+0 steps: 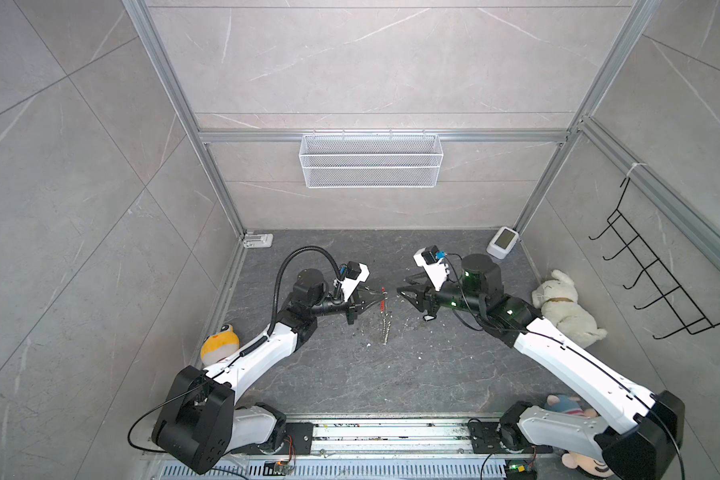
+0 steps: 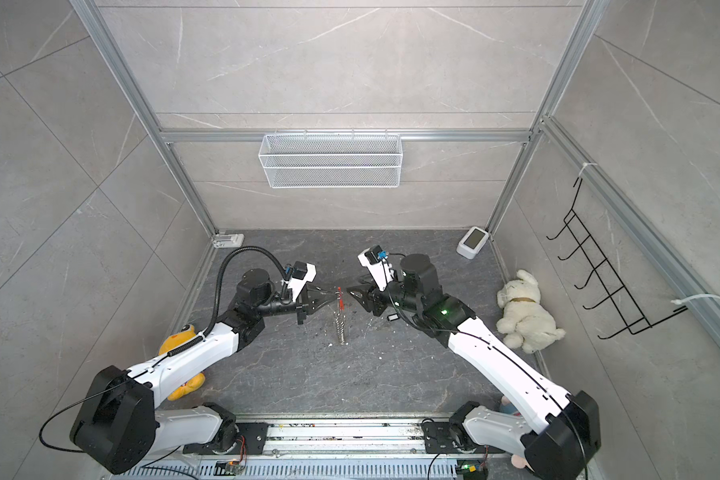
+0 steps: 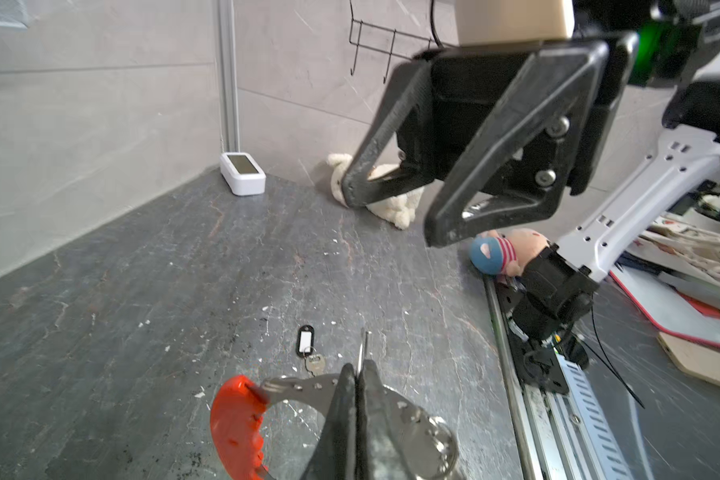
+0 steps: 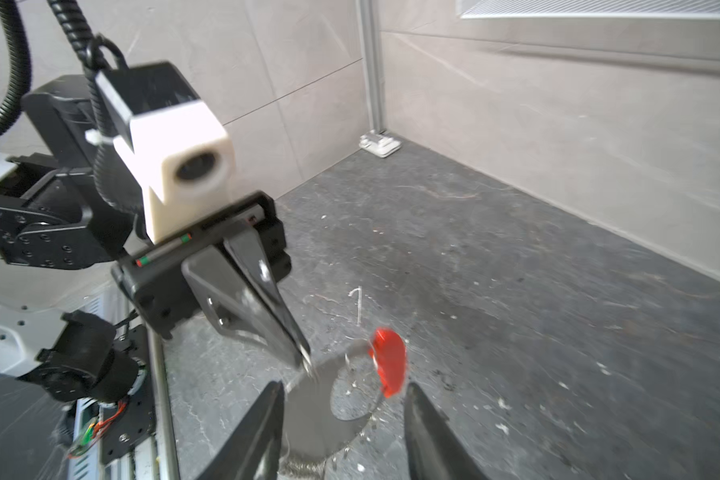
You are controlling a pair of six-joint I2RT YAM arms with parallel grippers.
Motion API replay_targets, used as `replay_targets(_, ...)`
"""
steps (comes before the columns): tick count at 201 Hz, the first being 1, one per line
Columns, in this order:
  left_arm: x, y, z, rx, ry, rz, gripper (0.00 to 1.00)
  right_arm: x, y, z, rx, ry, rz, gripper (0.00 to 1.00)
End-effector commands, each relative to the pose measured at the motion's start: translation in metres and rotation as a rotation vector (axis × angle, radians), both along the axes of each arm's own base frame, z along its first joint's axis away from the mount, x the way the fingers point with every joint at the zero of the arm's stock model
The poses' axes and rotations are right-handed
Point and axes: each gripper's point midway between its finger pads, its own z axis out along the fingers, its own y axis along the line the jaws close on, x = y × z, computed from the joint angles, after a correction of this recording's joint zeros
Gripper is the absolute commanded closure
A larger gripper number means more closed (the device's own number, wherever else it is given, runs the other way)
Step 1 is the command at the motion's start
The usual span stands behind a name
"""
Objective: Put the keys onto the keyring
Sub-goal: 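Release the keyring with the right gripper and move it over the black-fob key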
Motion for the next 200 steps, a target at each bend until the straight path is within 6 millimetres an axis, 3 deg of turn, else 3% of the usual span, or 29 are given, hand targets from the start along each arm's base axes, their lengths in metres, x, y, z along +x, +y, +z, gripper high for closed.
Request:
replay_targets(1,-0.001,0.005,0.06,-0.154,-0.158,0.035,1.0,0.021,-0.03,-0.008,0.075,0.033,-0.211,0.49)
replay_targets(44,-0.003,0.007,0.065,-0.21,-0.172,0.038,1.0,0.052,-0.076,-0.074,0.119,0.187,-0.429,0.53)
replay_targets(76,-0.009,0.007,0.066,-0.218,-0.2,0.012,1.0,0.066,-0.089,-0.109,0.127,0.288,-0.477,0.53)
replay_targets(152,-0.021,0.007,0.064,-0.206,-0.27,-0.043,1.0,0.08,-0.073,-0.129,0.121,0.35,-0.408,0.53)
replay_targets(186,-0.022,0.008,0.065,-0.197,-0.273,-0.038,1.0,0.08,-0.084,-0.143,0.081,0.394,-0.472,0.53)
replay_targets(200,-0.011,0.008,0.063,-0.178,-0.247,0.015,1.0,0.077,-0.095,-0.153,0.054,0.442,-0.534,0.53)
